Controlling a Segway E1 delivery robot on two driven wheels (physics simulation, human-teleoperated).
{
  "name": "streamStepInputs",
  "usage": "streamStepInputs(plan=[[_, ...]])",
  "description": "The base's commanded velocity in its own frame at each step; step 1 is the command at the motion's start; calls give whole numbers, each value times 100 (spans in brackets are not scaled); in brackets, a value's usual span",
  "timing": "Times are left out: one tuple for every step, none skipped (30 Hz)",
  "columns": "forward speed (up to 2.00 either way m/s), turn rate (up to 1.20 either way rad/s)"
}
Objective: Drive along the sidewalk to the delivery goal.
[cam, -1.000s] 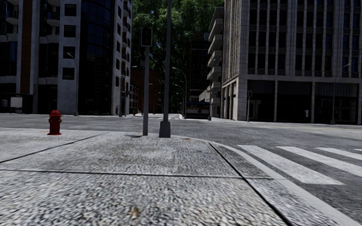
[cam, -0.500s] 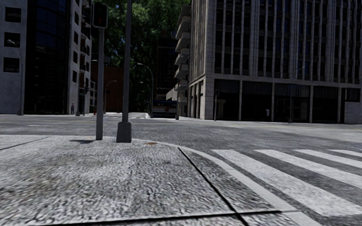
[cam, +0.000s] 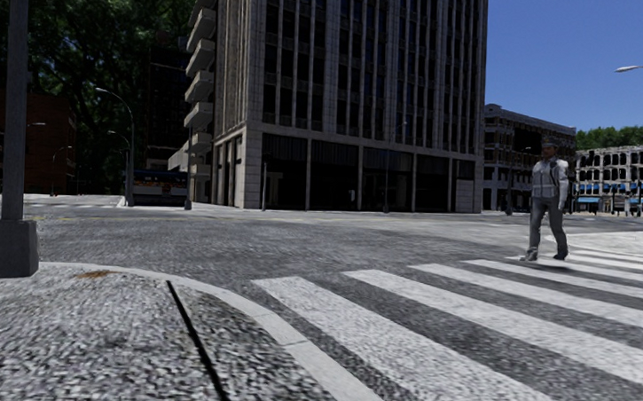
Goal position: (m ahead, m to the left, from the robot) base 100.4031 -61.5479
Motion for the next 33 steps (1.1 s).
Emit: streamStepInputs(plan=[[194, -77], [171, -77], [148, -77], [132, -77], [128, -77], [128, -77], [127, -77], [127, -77], [127, -77], [127, -77], [127, -77], [127, -77], [127, -77], [127, -77], [127, -77], [127, -77], [127, -77], [127, -77], [126, -77], [126, -77], [126, -77], [124, -77], [123, -77], [114, -76], [112, -76], [112, -76], [110, -75], [110, -72], [110, -68], [110, -68], [110, -63], [110, -60], [110, -59]])
